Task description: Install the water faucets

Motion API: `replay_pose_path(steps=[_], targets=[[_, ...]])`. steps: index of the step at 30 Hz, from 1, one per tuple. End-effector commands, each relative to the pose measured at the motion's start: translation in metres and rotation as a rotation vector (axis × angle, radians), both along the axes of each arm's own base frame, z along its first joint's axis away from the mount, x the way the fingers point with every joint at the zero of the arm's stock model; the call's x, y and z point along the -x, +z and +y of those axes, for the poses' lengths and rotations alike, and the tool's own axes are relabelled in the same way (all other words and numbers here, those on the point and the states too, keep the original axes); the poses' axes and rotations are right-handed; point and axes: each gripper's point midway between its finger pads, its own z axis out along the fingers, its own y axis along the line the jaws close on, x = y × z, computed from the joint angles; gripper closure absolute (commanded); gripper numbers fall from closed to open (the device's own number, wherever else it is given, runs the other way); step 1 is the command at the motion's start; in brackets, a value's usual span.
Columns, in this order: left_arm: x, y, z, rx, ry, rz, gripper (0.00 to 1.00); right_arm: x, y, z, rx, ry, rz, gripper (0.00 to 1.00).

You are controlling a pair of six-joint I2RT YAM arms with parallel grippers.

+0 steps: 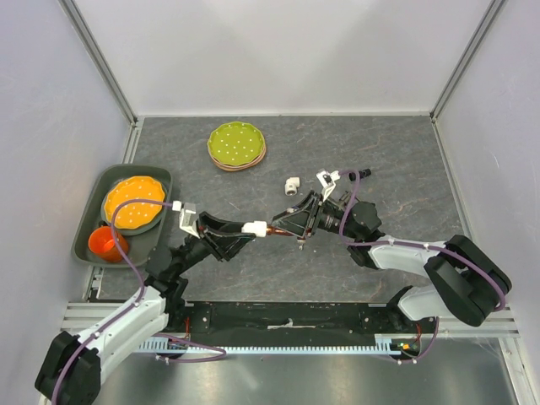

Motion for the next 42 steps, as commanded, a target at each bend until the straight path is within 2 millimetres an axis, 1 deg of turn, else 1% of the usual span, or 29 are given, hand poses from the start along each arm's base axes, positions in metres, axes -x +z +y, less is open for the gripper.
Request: replay_pose_path(steps=[1, 4, 10, 11, 13, 14, 16, 17, 19, 20, 21, 22, 24, 26, 27, 28, 29, 30, 31, 32, 33, 34, 35, 36, 38, 39, 40, 41, 42], targets=[[0.006, 0.001, -0.01, -0.052, -0.073, -0.043, 0.45, 0.005, 0.04, 0.006, -0.08, 0.034, -0.098, 1.0], [0.006, -0.002, -0.014, -0.066, -0.096, -0.021, 0.43, 0.005, 0.042, 0.007, -0.077, 0.034, -0.109, 1.0], [0.002, -0.007, -0.018, -0.08, -0.11, 0.022, 0.43, -0.001, 0.039, 0.006, -0.044, 0.006, -0.145, 1.0], [0.003, -0.007, -0.018, -0.078, -0.112, 0.022, 0.48, -0.002, 0.036, 0.007, -0.027, 0.004, -0.142, 1.0], [0.002, -0.006, -0.017, -0.073, -0.104, 0.022, 0.54, -0.003, 0.034, 0.007, -0.011, -0.005, -0.162, 1.0], [0.002, -0.004, -0.017, -0.069, -0.104, 0.018, 0.6, -0.004, 0.032, 0.007, 0.001, -0.007, -0.156, 1.0], [0.002, -0.004, -0.016, -0.068, -0.099, 0.014, 0.68, -0.005, 0.029, 0.007, 0.014, -0.011, -0.16, 1.0], [0.002, -0.004, -0.016, -0.068, -0.095, 0.01, 0.76, -0.005, 0.028, 0.007, 0.018, -0.012, -0.155, 1.0], [0.003, -0.004, -0.015, -0.071, -0.089, -0.007, 0.86, -0.007, 0.026, 0.006, 0.018, -0.012, -0.131, 1.0], [0.003, -0.004, -0.014, -0.072, -0.087, -0.016, 0.94, -0.008, 0.026, 0.006, 0.016, -0.011, -0.119, 1.0], [0.004, -0.005, -0.014, -0.074, -0.085, -0.025, 0.97, -0.008, 0.026, 0.006, 0.014, -0.011, -0.109, 1.0], [0.005, -0.005, -0.013, -0.073, -0.085, -0.035, 0.98, -0.009, 0.026, 0.006, 0.011, -0.007, -0.085, 0.99], [0.006, -0.007, -0.013, -0.079, -0.089, -0.039, 0.98, -0.011, 0.025, 0.005, 0.01, -0.007, -0.066, 0.97], [0.006, -0.008, -0.013, -0.079, -0.09, -0.034, 0.98, -0.012, 0.023, 0.005, 0.01, 0.002, -0.037, 0.86], [0.005, -0.008, -0.014, -0.077, -0.089, -0.022, 0.98, -0.012, 0.022, 0.005, 0.012, 0.004, -0.028, 0.78], [0.004, -0.008, -0.013, -0.072, -0.082, -0.015, 0.98, -0.013, 0.022, 0.004, 0.012, 0.003, -0.026, 0.63], [0.003, -0.009, -0.013, -0.064, -0.08, 0.006, 0.98, -0.013, 0.021, 0.004, 0.015, 0.003, -0.025, 0.55], [-0.003, -0.01, -0.012, -0.056, -0.055, 0.031, 0.98, -0.013, 0.022, 0.003, 0.014, -0.003, -0.032, 0.48], [-0.007, -0.014, -0.012, -0.06, -0.04, 0.069, 0.98, -0.014, 0.02, 0.002, 0.022, -0.012, -0.04, 0.37], [-0.011, -0.018, -0.011, -0.06, -0.024, 0.109, 0.98, -0.016, 0.02, 0.001, 0.026, -0.02, -0.047, 0.34], [-0.019, -0.021, -0.01, -0.06, 0.011, 0.144, 0.98, -0.015, 0.022, 0.0, 0.03, -0.026, -0.058, 0.26], [-0.022, -0.024, -0.009, -0.059, 0.026, 0.172, 0.98, -0.018, 0.016, -0.001, 0.057, -0.04, -0.046, 0.22], [-0.023, -0.025, -0.009, -0.045, 0.03, 0.198, 0.98, -0.021, 0.013, -0.002, 0.079, -0.056, -0.072, 0.2], [-0.025, -0.029, -0.008, -0.036, 0.039, 0.22, 0.98, -0.022, 0.009, -0.003, 0.112, -0.07, -0.063, 0.14], [-0.024, -0.03, -0.009, -0.01, 0.03, 0.252, 0.98, -0.029, 0.007, -0.008, 0.149, -0.122, -0.098, 0.08], [-0.026, -0.03, -0.009, -0.001, 0.032, 0.266, 0.98, -0.032, -0.001, -0.01, 0.19, -0.14, -0.08, 0.02], [-0.026, -0.031, -0.009, 0.014, 0.029, 0.295, 0.98, -0.039, -0.003, -0.013, 0.211, -0.186, -0.081, 0.02], [-0.027, -0.031, -0.009, 0.021, 0.03, 0.312, 0.98, -0.042, -0.002, -0.018, 0.233, -0.217, -0.121, 0.02], [-0.029, -0.031, -0.009, 0.029, 0.039, 0.325, 0.98, -0.044, -0.01, -0.022, 0.273, -0.242, -0.112, 0.02]])
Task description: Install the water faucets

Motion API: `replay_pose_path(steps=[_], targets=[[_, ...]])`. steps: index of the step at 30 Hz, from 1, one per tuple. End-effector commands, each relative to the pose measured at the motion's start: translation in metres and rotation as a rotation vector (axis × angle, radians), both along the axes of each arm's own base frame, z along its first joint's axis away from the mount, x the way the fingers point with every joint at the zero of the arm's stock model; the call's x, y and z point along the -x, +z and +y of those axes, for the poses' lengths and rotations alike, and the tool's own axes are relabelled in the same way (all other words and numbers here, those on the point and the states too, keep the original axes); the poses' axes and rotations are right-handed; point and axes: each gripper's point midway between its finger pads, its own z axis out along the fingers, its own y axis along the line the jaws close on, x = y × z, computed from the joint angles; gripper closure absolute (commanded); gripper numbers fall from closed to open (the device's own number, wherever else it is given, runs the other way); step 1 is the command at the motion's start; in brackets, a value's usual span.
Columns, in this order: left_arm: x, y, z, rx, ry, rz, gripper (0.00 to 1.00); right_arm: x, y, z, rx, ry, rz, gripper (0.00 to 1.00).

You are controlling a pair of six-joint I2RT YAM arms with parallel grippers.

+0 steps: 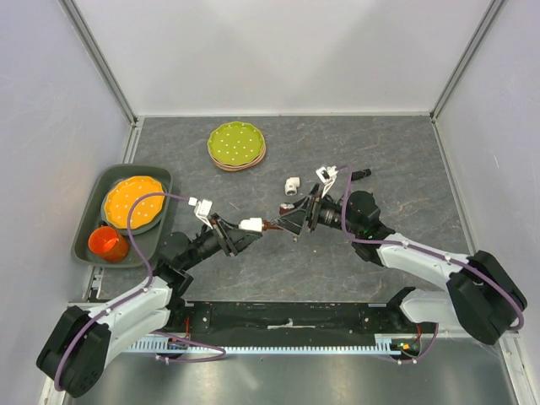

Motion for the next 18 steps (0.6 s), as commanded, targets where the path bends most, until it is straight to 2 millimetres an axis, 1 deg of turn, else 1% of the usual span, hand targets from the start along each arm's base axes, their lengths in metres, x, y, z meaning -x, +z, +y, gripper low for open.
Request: replay_pose_path(steps=[1, 2, 3, 4, 5, 6, 8, 9, 10, 11, 14, 18], targets=[[-0.008, 0.018, 0.002, 0.111, 0.046, 0.054, 0.98, -0.024, 0.005, -0.018, 0.118, -0.154, -0.123, 0.02], [-0.01, 0.017, 0.003, 0.11, 0.055, 0.072, 0.98, -0.029, 0.009, -0.025, 0.131, -0.208, -0.149, 0.02], [-0.012, 0.015, 0.003, 0.111, 0.066, 0.087, 0.98, -0.032, 0.0, -0.031, 0.194, -0.228, -0.173, 0.02], [-0.013, 0.015, 0.004, 0.117, 0.071, 0.106, 0.98, -0.034, -0.001, -0.035, 0.223, -0.252, -0.186, 0.02], [-0.015, 0.013, 0.004, 0.114, 0.082, 0.121, 0.98, -0.041, 0.001, -0.044, 0.247, -0.308, -0.204, 0.02], [-0.016, 0.013, 0.005, 0.114, 0.087, 0.125, 0.98, -0.043, -0.007, -0.05, 0.301, -0.325, -0.22, 0.02], [-0.016, 0.016, 0.005, 0.123, 0.093, 0.132, 0.98, -0.047, -0.009, -0.061, 0.344, -0.377, -0.239, 0.02], [-0.017, 0.014, 0.005, 0.118, 0.094, 0.144, 0.98, -0.046, -0.013, -0.063, 0.367, -0.374, -0.257, 0.02], [-0.017, 0.014, 0.005, 0.117, 0.097, 0.152, 0.98, -0.044, -0.009, -0.065, 0.361, -0.37, -0.28, 0.02], [-0.018, 0.015, 0.005, 0.116, 0.099, 0.153, 0.98, -0.042, -0.012, -0.065, 0.362, -0.364, -0.287, 0.02], [-0.016, 0.017, 0.003, 0.106, 0.082, 0.136, 0.98, -0.04, -0.001, -0.066, 0.311, -0.376, -0.331, 0.02], [-0.01, 0.023, 0.001, 0.098, 0.042, 0.081, 0.98, -0.043, 0.001, -0.063, 0.308, -0.374, -0.33, 0.02]])
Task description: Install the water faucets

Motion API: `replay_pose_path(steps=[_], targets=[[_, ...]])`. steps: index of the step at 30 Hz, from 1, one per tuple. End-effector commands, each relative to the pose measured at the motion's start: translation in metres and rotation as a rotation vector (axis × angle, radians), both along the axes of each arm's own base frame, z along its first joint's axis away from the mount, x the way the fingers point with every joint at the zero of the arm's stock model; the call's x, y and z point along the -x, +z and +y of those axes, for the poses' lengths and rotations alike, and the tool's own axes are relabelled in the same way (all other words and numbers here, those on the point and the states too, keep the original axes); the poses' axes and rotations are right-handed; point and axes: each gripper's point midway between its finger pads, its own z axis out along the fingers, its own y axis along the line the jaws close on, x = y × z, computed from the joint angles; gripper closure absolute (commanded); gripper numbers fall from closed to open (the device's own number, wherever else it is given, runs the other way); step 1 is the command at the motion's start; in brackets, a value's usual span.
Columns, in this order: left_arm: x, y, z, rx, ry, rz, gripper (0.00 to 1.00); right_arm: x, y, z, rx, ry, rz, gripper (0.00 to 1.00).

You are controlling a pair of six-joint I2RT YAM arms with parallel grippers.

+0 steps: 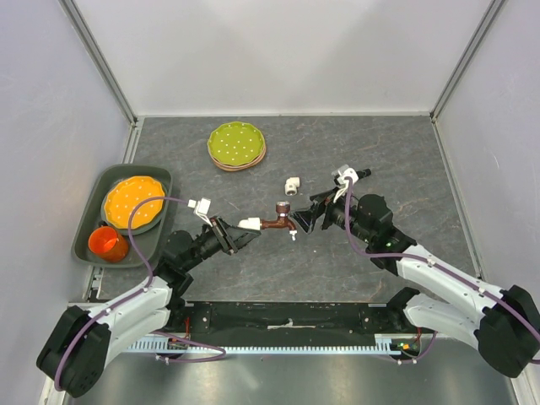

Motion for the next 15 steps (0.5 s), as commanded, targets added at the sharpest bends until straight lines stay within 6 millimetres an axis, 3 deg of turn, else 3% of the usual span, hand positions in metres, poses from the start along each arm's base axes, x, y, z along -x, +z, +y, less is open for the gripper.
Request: replay_pose_path(steps=[1, 5, 15], targets=[[0.001, 0.045, -0.005, 0.065, -0.033, -0.149, 0.98, -0.008, 0.01, 0.001, -0.006, -0.011, -0.056, 0.02], [0.011, 0.054, -0.008, 0.062, -0.084, -0.214, 0.98, -0.01, 0.009, 0.007, -0.027, -0.001, -0.046, 0.02], [0.031, 0.072, -0.009, 0.061, -0.172, -0.365, 0.98, -0.03, -0.023, 0.003, 0.042, -0.104, 0.066, 0.02]])
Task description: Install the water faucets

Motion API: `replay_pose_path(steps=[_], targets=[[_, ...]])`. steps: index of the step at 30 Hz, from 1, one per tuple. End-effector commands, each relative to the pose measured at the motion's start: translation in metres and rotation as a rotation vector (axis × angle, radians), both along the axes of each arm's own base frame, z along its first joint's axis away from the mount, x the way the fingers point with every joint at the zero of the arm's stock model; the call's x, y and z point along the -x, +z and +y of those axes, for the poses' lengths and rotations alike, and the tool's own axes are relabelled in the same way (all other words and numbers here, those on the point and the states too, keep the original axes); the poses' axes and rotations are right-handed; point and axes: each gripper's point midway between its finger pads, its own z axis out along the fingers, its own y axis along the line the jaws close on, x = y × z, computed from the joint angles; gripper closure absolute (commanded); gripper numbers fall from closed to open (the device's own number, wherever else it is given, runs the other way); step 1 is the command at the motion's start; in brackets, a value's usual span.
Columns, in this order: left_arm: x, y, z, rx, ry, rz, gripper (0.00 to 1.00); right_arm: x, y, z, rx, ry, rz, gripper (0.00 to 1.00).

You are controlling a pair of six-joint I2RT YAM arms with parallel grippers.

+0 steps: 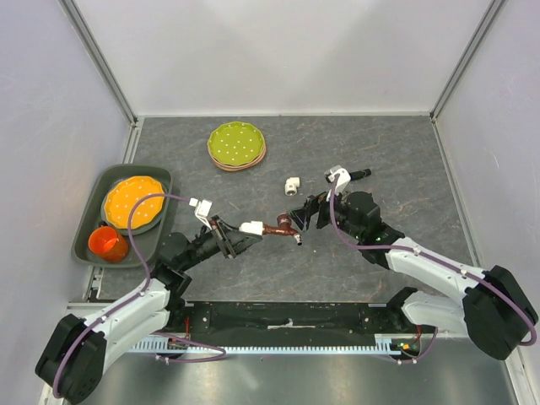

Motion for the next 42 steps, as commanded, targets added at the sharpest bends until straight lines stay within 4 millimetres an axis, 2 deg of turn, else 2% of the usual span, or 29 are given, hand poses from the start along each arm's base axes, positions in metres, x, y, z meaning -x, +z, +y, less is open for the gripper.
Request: replay_pose_path(steps=[1, 12, 14, 15, 17, 18, 20, 21, 22, 26, 30, 36, 39, 42], targets=[[0.013, 0.054, -0.004, 0.068, -0.071, -0.244, 0.98, -0.013, 0.007, 0.001, 0.003, -0.046, 0.002, 0.02], [0.005, 0.062, 0.004, 0.131, 0.007, -0.218, 0.98, 0.003, 0.002, 0.013, 0.032, 0.086, 0.002, 0.02], [0.0, 0.06, 0.007, 0.139, 0.044, -0.2, 0.98, 0.001, 0.007, 0.005, 0.028, 0.048, -0.03, 0.02], [-0.002, 0.058, 0.008, 0.14, 0.058, -0.183, 0.98, 0.001, 0.018, 0.0, 0.018, 0.025, -0.062, 0.02], [-0.01, 0.051, 0.012, 0.125, 0.107, -0.141, 0.98, -0.006, 0.02, -0.018, 0.043, -0.07, -0.089, 0.02], [-0.012, 0.048, 0.014, 0.123, 0.123, -0.127, 0.98, -0.006, 0.032, -0.026, 0.029, -0.107, -0.123, 0.02], [-0.017, 0.045, 0.019, 0.125, 0.166, -0.104, 0.98, -0.007, 0.035, -0.038, 0.031, -0.162, -0.16, 0.02], [-0.019, 0.044, 0.021, 0.132, 0.179, -0.089, 0.98, -0.004, 0.047, -0.043, 0.014, -0.166, -0.205, 0.02], [-0.021, 0.044, 0.024, 0.139, 0.195, -0.084, 0.98, -0.001, 0.047, -0.044, 0.004, -0.162, -0.231, 0.02], [-0.023, 0.044, 0.027, 0.157, 0.212, -0.057, 0.98, 0.025, 0.065, -0.032, -0.04, -0.005, -0.37, 0.02], [-0.02, 0.049, 0.026, 0.179, 0.192, -0.056, 0.98, 0.067, 0.075, -0.005, -0.083, 0.284, -0.492, 0.02], [-0.002, 0.064, 0.013, 0.192, 0.053, -0.1, 0.98, 0.09, 0.074, 0.011, -0.131, 0.455, -0.528, 0.03], [0.006, 0.067, 0.006, 0.19, -0.012, -0.107, 0.98, 0.094, 0.084, 0.014, -0.167, 0.477, -0.555, 0.05], [0.009, 0.073, 0.004, 0.219, -0.038, -0.111, 0.98, 0.098, 0.081, 0.019, -0.159, 0.522, -0.545, 0.07]])
